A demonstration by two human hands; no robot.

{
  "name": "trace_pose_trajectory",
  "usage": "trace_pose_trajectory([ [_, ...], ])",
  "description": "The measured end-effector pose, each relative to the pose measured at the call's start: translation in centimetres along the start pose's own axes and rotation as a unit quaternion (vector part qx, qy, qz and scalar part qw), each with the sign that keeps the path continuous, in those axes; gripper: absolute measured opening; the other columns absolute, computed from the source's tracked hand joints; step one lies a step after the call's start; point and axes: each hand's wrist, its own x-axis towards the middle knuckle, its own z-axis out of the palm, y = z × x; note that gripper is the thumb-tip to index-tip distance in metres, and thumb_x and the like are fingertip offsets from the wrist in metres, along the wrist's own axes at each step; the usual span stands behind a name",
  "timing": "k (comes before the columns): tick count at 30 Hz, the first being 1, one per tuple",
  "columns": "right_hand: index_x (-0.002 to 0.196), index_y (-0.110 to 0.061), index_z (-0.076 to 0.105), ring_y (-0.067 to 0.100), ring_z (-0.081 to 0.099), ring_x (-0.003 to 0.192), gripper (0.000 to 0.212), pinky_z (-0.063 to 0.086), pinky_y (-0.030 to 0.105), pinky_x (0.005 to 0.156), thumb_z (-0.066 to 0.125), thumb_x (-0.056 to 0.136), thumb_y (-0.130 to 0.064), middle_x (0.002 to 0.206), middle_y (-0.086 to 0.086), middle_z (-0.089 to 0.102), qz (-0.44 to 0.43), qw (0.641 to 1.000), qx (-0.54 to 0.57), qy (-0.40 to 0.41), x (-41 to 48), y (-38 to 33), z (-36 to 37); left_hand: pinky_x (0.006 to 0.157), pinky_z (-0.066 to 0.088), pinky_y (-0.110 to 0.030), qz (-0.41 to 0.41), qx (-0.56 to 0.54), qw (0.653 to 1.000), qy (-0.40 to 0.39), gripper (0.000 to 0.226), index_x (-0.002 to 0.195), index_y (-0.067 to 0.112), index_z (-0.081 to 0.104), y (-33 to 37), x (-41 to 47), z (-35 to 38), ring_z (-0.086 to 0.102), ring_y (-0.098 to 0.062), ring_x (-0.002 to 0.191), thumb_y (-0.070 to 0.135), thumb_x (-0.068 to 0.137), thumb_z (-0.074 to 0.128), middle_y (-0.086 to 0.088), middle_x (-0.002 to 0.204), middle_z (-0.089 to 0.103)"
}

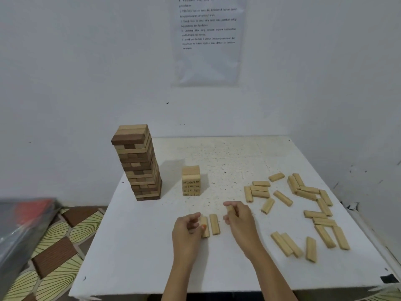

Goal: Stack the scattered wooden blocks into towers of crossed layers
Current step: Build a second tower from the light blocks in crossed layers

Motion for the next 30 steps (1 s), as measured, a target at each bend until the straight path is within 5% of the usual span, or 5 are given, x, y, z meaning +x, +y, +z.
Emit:
trace_pose_trajectory([
  [5,0.109,-0.012,0.070,0.001,0.056,0.081,0.021,0.042,0.001,0.064,0.065,0.089,-0.006,0.087,-0.005,0.062,-0.011,0.999,-0.033,0.038,-0.2,0.7,-1.1,0.071,0.045,-0.005,0.014,0.009,1.000,-0.009,0.031,0.109,0.019,0.064,0.1,-0.1,0.2,0.057,-0.009,0.088,-0.003,0.087,0.063,-0.004,0.104,0.061],
  [16,0.097,-0.010,0.074,0.004,0.054,0.060,0.023,0.043,0.009,0.058,0.081,0.077,-0.019,0.066,-0.003,0.059,-0.023,0.995,-0.094,0.029,0.1,1.7,-0.6,0.077,0.046,-0.009,0.045,0.004,0.997,-0.059,0.033,0.108,0.020,0.066,-0.5,-0.2,-0.6,0.059,0.004,0.087,-0.002,0.084,0.068,-0.001,0.107,0.062],
  [21,0.109,-0.021,0.065,0.003,0.053,0.064,0.024,0.044,0.010,0.062,0.072,0.086,-0.018,0.078,-0.003,0.060,-0.024,0.997,-0.072,-0.020,0.2,1.6,-1.5,0.080,0.047,-0.010,0.057,-0.003,0.994,-0.093,0.037,0.116,0.025,0.062,-0.9,0.0,-1.2,0.058,0.007,0.095,0.004,0.085,0.070,0.003,0.116,0.062],
  [26,0.130,-0.041,0.049,0.004,0.053,0.100,0.065,0.047,0.016,0.082,0.079,0.078,-0.015,0.120,-0.019,0.055,-0.103,0.971,-0.135,-0.167,0.7,1.7,-3.5,0.086,0.042,-0.008,0.107,0.074,0.977,-0.169,0.070,0.131,0.036,0.050,-0.8,0.9,-2.4,0.046,0.013,0.111,0.027,0.071,0.086,0.024,0.126,0.051],
  [30,0.134,-0.044,0.046,-0.001,0.052,0.105,0.078,0.045,0.015,0.087,0.083,0.072,-0.017,0.122,-0.021,0.058,-0.143,0.952,-0.169,-0.213,1.5,1.5,-3.5,0.086,0.036,-0.005,0.146,0.135,0.960,-0.199,0.081,0.136,0.039,0.044,-0.9,1.7,-2.1,0.042,0.011,0.114,0.030,0.068,0.087,0.021,0.125,0.053],
])
